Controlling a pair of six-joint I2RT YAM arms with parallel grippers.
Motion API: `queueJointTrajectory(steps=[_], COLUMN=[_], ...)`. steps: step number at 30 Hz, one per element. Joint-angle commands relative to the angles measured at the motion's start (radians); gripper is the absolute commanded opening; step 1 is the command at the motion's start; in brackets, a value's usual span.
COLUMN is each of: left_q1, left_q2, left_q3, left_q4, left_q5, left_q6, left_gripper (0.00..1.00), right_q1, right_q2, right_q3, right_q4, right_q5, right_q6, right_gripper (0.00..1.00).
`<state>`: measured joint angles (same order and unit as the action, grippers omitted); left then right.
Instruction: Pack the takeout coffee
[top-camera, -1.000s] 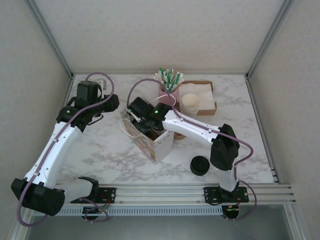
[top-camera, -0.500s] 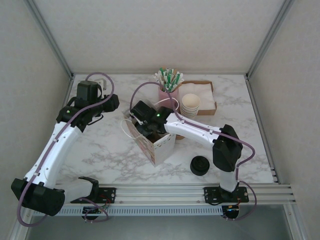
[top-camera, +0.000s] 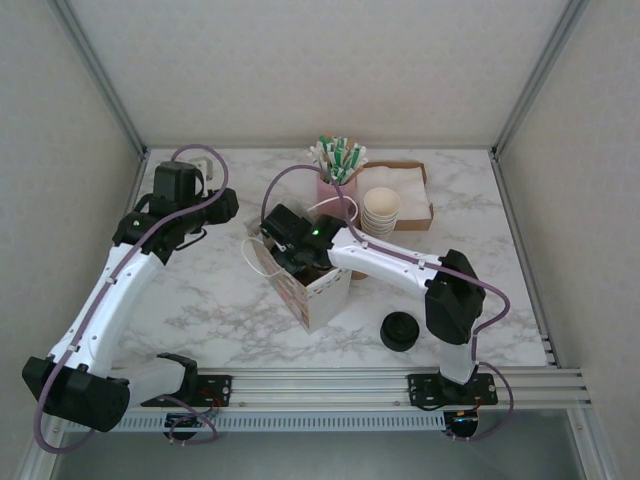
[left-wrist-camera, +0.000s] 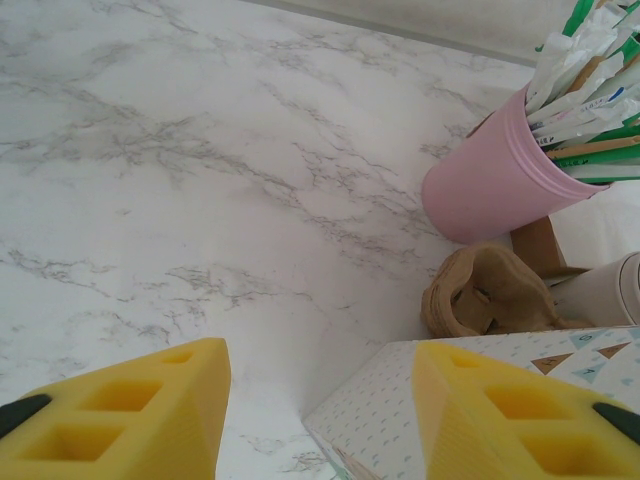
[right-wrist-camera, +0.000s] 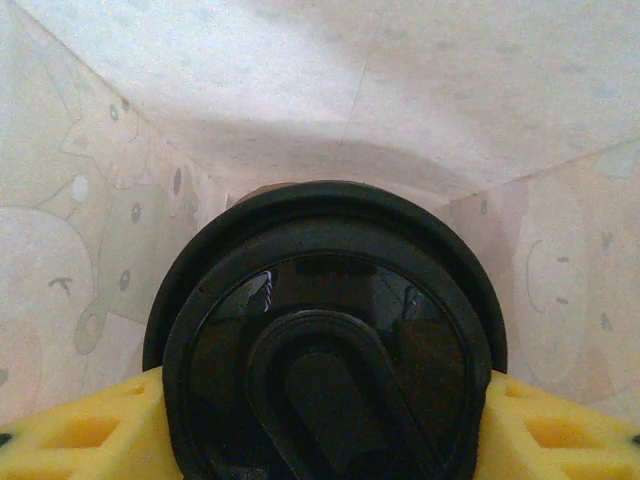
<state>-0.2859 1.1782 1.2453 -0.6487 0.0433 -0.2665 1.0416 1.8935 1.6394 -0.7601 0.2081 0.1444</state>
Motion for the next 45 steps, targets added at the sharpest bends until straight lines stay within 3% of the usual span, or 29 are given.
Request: queueJointTrajectory(steps=[1, 23, 28, 45], left_q1=[0.008, 0.008, 0.009, 0.008], left_q2=[0.005, 0.000, 0.002, 0.012], left_q3=[0.009, 0.009, 0.008, 0.009], left_q4=[-0.011, -0.012, -0.009, -0.009], left_q5=[0.008, 0.009, 0.023, 0.041], left_q6=[-0.002, -0.002, -0.004, -0.008], left_gripper=[0.51, 0.51, 0.51, 0.51], right_q1=[0.010, 0.020, 0.021, 0.020], right_q2=[0.099, 0.075, 0.075, 0.047], right_q3=[-0.044, 0.068, 0.105, 0.135], right_q4=[-0.213, -0.218, -0.208, -0.196], right_q5=[-0.014, 0.007, 0.010, 0.028], right_q6=[0.027, 0.024, 0.035, 0.044], right_gripper=[0.58, 0.61, 0.69, 0.80])
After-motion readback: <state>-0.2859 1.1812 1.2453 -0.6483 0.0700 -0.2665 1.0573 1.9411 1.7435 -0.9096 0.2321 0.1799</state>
